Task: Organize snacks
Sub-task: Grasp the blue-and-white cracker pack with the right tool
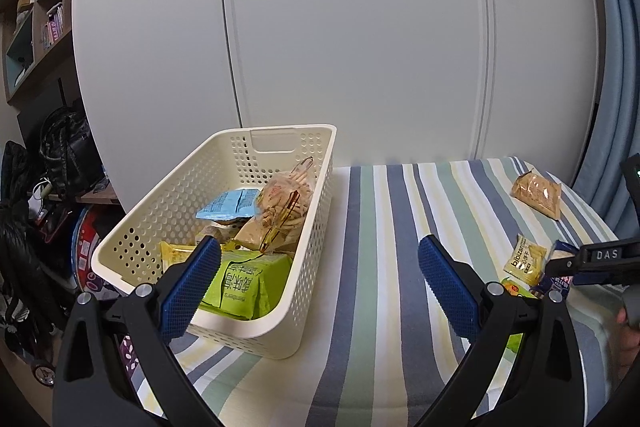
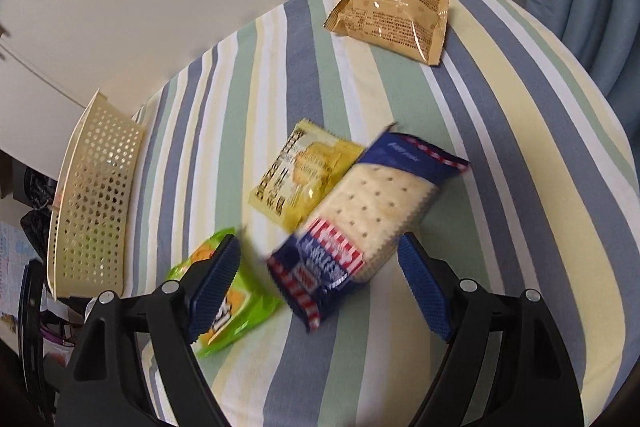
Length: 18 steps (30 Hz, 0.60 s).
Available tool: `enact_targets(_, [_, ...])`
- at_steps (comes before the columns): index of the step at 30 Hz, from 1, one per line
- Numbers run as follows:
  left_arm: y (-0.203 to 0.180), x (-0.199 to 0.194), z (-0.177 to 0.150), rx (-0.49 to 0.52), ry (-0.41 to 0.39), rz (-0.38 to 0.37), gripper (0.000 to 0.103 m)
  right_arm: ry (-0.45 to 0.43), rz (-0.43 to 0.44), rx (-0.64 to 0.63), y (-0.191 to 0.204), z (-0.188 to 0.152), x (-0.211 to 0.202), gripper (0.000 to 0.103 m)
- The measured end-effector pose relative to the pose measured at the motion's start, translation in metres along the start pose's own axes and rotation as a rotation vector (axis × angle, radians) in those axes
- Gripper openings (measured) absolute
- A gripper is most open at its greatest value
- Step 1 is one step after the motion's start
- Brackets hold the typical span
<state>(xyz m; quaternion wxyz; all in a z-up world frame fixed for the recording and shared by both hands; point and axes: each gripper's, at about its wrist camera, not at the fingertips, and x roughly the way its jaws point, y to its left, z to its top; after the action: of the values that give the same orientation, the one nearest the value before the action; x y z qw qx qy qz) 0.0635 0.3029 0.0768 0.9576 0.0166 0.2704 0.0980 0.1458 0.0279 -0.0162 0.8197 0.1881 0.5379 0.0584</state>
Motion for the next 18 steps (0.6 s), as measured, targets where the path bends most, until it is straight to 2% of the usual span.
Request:
enact_targets(3, [-0.002,0.001,0.0,0.008,0.008,-0.009,0.1,-0.007,-0.01,-0.003,-0.002,0.011,0.004,0.08])
enact_targets(6, [-0.004,0.003,-0.002,0.002,0.024,-0.035,0.1,-0.009,-0.057,-0.014,-0.007,0.019,0.007,0.079])
enact_targets(10, [-0.008,0.005,-0.004,0.009,0.04,-0.052,0.1,0.011,-0.091,-0.052,-0.012,0.019,0.011,0.071])
enact_targets(14, [-0.015,0.006,-0.006,0.031,0.042,-0.053,0.1,0.011,-0.094,-0.096,-0.006,0.015,0.013,0.071])
enact_targets(18, [-0.018,0.008,-0.007,0.046,0.046,-0.065,0.1,0.035,-0.161,-0.198,0.015,0.015,0.022,0.071])
